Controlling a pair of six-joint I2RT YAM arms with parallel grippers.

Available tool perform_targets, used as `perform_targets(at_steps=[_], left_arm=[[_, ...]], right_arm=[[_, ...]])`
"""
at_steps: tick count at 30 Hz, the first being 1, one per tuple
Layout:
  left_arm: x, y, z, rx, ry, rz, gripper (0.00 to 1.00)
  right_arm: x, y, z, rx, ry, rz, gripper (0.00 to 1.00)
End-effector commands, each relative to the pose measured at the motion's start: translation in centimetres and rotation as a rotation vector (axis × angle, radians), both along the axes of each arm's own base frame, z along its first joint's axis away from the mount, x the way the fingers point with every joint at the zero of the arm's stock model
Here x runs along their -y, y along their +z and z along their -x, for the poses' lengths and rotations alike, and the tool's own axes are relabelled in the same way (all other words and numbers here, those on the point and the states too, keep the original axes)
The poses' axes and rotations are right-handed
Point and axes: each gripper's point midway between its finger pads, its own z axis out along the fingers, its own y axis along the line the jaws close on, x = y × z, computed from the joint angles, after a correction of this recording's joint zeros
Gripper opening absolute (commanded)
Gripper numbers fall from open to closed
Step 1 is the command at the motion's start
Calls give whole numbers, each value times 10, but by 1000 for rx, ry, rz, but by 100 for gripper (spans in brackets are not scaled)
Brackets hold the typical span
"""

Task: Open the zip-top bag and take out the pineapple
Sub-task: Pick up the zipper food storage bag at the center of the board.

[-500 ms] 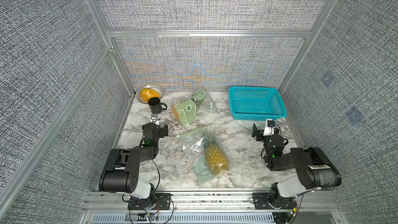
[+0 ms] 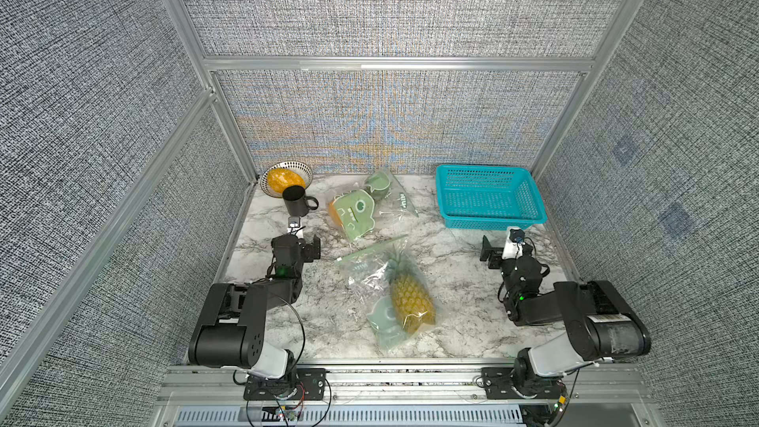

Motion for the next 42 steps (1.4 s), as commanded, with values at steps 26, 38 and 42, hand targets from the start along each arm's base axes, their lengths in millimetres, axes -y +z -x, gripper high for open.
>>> perform_targets(at_steps=[26,38,42], left_arm=[[-14,62,42,-244,248,249,99],[86,30,109,-479,-16,895,99],[102,13,115,-535,-73,951,95]], right_arm=[[6,33,10,-144,-61,-105,98],[-46,51,18,-266,211,-246,98],[-51,52,21,-278,239,-249,98]])
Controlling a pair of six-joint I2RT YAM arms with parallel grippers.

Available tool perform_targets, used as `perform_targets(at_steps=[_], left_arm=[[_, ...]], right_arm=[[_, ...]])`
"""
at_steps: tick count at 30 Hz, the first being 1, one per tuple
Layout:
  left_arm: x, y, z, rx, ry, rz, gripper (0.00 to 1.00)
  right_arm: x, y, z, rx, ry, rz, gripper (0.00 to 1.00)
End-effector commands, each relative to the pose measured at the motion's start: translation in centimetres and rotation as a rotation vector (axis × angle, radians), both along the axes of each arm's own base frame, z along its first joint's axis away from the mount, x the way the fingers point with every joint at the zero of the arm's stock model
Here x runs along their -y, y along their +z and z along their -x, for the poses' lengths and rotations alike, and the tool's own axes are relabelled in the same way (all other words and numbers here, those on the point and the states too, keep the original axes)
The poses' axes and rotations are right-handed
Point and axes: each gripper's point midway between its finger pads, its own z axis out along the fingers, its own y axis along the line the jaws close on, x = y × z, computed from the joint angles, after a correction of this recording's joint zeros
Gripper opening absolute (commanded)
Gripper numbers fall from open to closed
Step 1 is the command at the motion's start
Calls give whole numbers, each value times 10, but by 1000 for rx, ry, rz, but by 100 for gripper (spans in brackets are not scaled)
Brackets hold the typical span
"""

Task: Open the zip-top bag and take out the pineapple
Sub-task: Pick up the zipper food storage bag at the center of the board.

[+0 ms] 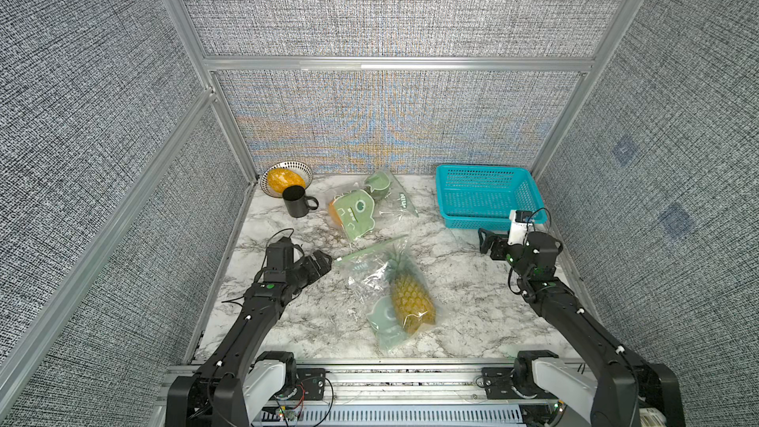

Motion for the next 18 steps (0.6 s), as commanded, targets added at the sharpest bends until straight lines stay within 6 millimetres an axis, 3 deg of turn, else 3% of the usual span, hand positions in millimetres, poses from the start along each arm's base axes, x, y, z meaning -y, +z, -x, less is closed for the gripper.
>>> perform_targets(at_steps=[1,4,9,18], left_arm=[[24,9,-5,30,-68,143,93],[31,4,-12,39,-95,177,86],[42,-7,-25,12,-131,214,62],[43,-23,-36,-16,-108,229,51]], right_arm=[[-10,-5,6,-34,53,-23,98],[-10,-4,6,-31,53,-30,98],[-10,-2,6,-28,53,-31,98],[-8,-3,5,-38,45,-16,98]])
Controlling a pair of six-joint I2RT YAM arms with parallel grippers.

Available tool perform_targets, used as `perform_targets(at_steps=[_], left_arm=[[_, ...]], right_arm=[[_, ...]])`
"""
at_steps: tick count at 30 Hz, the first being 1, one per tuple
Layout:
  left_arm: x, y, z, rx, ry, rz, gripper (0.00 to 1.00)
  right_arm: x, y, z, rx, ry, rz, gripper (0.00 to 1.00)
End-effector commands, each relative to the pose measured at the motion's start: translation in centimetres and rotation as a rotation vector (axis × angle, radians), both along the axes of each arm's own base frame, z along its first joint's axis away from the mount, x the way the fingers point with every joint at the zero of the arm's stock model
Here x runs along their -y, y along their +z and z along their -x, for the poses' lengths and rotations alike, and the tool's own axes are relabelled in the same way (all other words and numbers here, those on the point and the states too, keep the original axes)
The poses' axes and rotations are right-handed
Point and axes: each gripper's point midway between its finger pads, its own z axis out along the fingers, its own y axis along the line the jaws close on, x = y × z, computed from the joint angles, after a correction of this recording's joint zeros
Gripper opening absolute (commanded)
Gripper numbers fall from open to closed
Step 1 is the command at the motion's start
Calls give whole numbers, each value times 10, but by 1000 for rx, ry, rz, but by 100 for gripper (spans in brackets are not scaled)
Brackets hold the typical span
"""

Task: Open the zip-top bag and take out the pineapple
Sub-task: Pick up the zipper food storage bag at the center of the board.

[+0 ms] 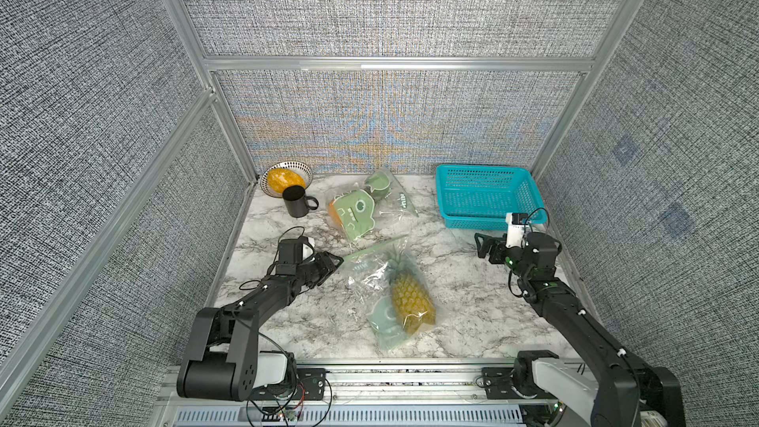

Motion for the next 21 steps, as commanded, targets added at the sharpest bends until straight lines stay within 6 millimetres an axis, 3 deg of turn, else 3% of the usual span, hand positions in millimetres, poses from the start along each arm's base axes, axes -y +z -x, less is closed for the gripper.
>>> perform_targets(at_steps=[1,9,12,13,16,21], left_arm=[[4,3,-8,28,-4,31,49],[16,-3,-6,16,-23,77,33],[18,-1,-7,21,-30,80,5],[19,1,-8,25,-32,83,0],[22,16,-14,59,-54,84,0],[36,63,-32,160,-139,43,0]], right_arm=[[0,3,-1,7,-2,5,98],[2,-1,-2,-7,-8,10,98],[2,-2,-2,-10,-8,12,98],[2,-2,-2,-10,-7,12,98],[1,1,-2,-6,-4,7,98],[0,10,-3,8,3,3,98]])
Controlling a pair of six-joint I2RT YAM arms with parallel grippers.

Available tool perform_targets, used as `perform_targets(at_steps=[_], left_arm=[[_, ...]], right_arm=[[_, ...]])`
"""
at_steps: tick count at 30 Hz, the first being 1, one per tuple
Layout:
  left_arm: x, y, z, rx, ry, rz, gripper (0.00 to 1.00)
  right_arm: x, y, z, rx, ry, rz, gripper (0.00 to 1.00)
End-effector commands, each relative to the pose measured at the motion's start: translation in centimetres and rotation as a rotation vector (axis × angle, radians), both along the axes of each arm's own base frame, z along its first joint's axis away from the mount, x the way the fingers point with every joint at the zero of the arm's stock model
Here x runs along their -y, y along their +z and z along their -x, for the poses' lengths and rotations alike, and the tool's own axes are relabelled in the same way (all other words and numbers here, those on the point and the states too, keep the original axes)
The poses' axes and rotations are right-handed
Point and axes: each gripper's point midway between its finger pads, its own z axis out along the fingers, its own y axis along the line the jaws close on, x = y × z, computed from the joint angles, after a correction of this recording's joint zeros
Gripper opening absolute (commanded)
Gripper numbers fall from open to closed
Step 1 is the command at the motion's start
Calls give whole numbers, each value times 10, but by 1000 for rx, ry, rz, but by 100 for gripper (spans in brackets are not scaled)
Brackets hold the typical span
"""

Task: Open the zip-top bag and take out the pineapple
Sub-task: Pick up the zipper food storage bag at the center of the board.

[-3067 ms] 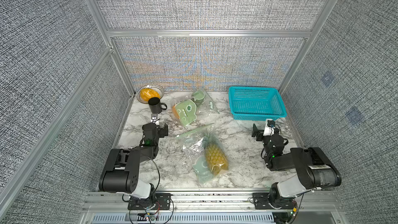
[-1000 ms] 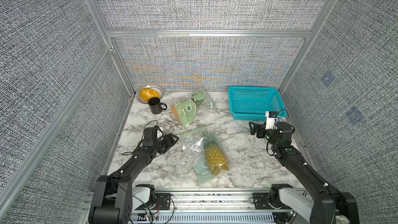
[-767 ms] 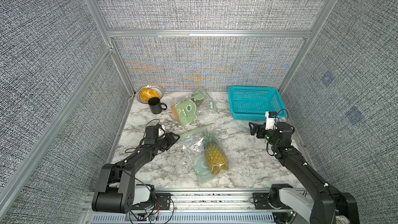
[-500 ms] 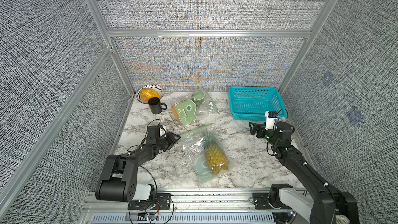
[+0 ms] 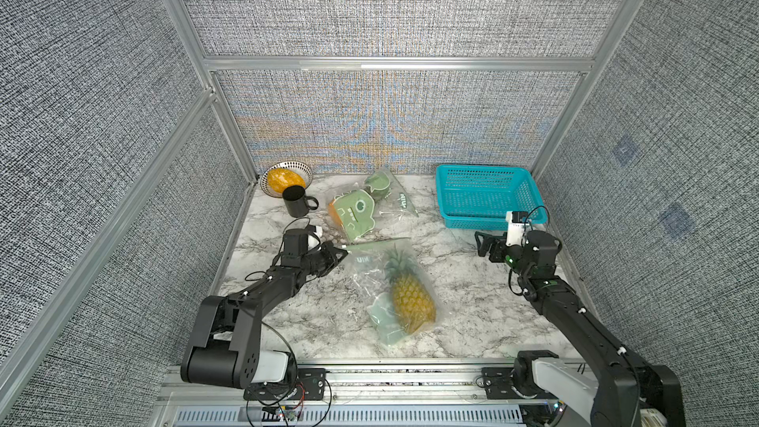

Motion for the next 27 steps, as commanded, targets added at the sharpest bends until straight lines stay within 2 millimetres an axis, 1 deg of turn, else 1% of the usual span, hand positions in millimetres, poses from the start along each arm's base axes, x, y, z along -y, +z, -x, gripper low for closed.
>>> perform_targets(at_steps=[1,3,7,10,13,15,17,19,22,27], left_arm=[[9,28,-9,83,-68,-39,0],[18,51,-16,138,-112,-53,0],[43,87,-27,228,-207,-59,0],[63,105,-32,269,-287,-59,0],[77,117,-34,290,-343,-73,0],[86,126,-35,311,-373,-69,0],[99,141,-35,339,-416,-52,0],[112,155,-34,367,-457,-52,0],[132,176,-35,402,-517,-71,0],[164,215,-35,471,-589,-60,0]], right_arm=[[0,7,0,5,2,-2,98],[0,11,0,9,-3,-4,98],[-3,21,-1,25,17,-13,98],[-16,32,-1,54,91,-32,98],[-36,40,-2,74,213,-55,97],[-45,43,-5,63,265,-72,96],[-52,46,-10,51,304,-75,93],[-54,52,-13,59,313,-78,93],[-57,69,-15,117,320,-72,92],[-57,95,-5,251,338,-29,90]])
